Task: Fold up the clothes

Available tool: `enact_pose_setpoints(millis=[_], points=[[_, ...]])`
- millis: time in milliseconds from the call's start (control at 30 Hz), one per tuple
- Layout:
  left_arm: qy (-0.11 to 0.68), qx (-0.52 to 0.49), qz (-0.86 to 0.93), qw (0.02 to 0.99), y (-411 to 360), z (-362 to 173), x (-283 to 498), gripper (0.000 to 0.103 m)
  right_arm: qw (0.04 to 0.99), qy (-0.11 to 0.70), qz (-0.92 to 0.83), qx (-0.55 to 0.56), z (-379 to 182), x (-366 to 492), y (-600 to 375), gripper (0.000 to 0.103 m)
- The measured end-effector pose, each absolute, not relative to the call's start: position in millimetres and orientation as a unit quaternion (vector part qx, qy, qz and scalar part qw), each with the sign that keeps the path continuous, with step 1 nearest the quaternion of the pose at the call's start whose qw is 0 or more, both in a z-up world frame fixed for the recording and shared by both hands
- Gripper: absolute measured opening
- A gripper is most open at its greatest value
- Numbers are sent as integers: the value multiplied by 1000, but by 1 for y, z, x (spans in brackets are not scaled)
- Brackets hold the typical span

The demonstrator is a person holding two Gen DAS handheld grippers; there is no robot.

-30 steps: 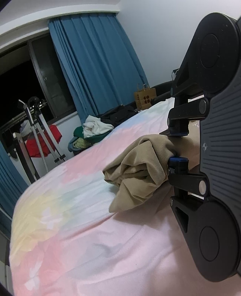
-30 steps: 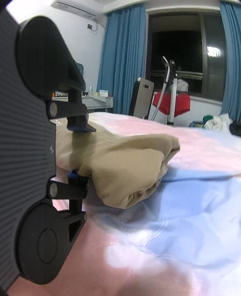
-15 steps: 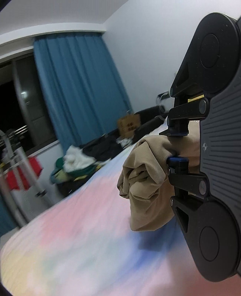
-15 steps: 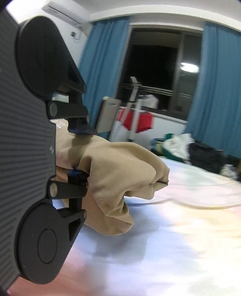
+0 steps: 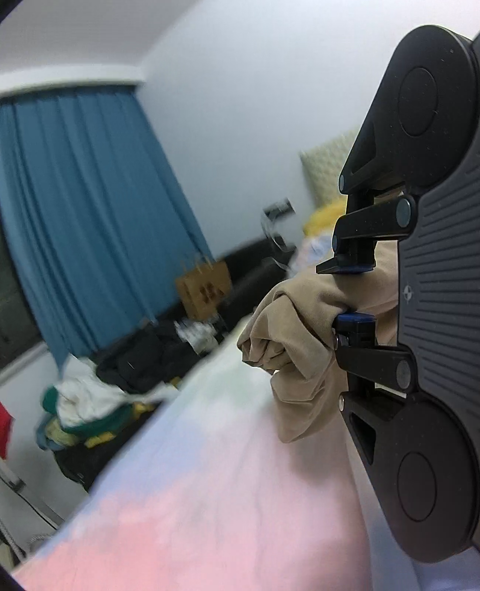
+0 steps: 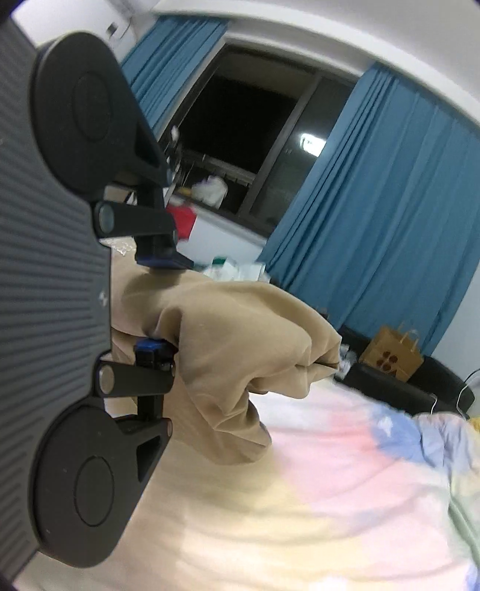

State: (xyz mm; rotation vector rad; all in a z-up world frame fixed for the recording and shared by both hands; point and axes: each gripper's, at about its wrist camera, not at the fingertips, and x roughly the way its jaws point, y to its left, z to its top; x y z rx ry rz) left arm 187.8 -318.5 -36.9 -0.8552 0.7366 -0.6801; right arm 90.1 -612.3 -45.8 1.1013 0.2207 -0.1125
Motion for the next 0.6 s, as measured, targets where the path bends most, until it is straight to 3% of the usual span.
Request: enact_pose_setpoints(millis=[167,367,500,600], points=[[412,-366,-304,777,-300,-108,178,21,824,176,-65,535,-117,67,-607,39],[442,-311,-318,779,-275,-147,148,24,787,214,-66,575,-175,21,-589,41],[439,-275,-310,797,-274,-136,138,27,782,237,-77,571,-170,15,-587,48],[431,-237,-312,813,-273,-105,120,38,788,263,-106,547,-143,5,-583,49]])
